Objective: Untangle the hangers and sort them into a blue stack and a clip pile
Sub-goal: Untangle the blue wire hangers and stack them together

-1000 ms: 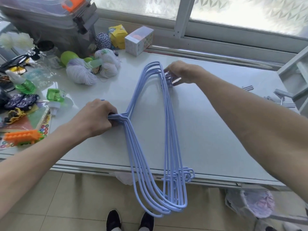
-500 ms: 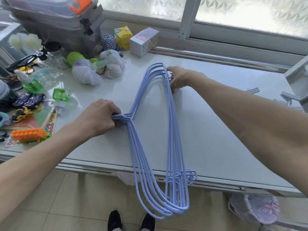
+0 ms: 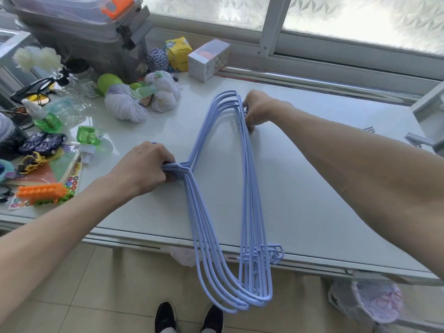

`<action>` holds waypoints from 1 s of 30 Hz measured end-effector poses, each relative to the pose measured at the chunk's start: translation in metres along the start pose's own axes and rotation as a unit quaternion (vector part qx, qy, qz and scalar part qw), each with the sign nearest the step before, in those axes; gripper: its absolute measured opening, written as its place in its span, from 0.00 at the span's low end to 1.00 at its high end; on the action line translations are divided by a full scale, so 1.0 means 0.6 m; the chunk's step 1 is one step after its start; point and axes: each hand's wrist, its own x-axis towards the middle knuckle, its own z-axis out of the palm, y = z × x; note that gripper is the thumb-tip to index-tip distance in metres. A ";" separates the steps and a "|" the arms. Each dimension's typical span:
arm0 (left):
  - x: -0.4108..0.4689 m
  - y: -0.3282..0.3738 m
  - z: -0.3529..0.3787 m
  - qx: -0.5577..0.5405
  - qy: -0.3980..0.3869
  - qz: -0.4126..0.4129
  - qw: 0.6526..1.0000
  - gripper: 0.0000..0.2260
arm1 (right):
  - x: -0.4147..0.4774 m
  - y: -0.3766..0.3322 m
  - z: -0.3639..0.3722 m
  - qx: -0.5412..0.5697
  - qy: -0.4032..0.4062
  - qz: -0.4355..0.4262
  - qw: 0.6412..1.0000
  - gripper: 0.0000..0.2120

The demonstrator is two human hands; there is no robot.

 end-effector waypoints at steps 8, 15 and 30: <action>0.011 0.001 0.000 0.006 -0.015 -0.008 1.000 0.07 | 0.007 0.003 0.003 0.008 0.033 0.000 0.999 0.14; 0.013 -0.009 -0.008 -0.002 -0.043 -0.018 0.999 0.09 | 0.006 -0.015 0.007 -0.017 0.024 -0.039 0.999 0.19; 0.019 -0.010 -0.024 0.011 -0.081 0.014 0.997 0.07 | -0.001 -0.016 0.018 0.011 0.067 -0.048 0.997 0.14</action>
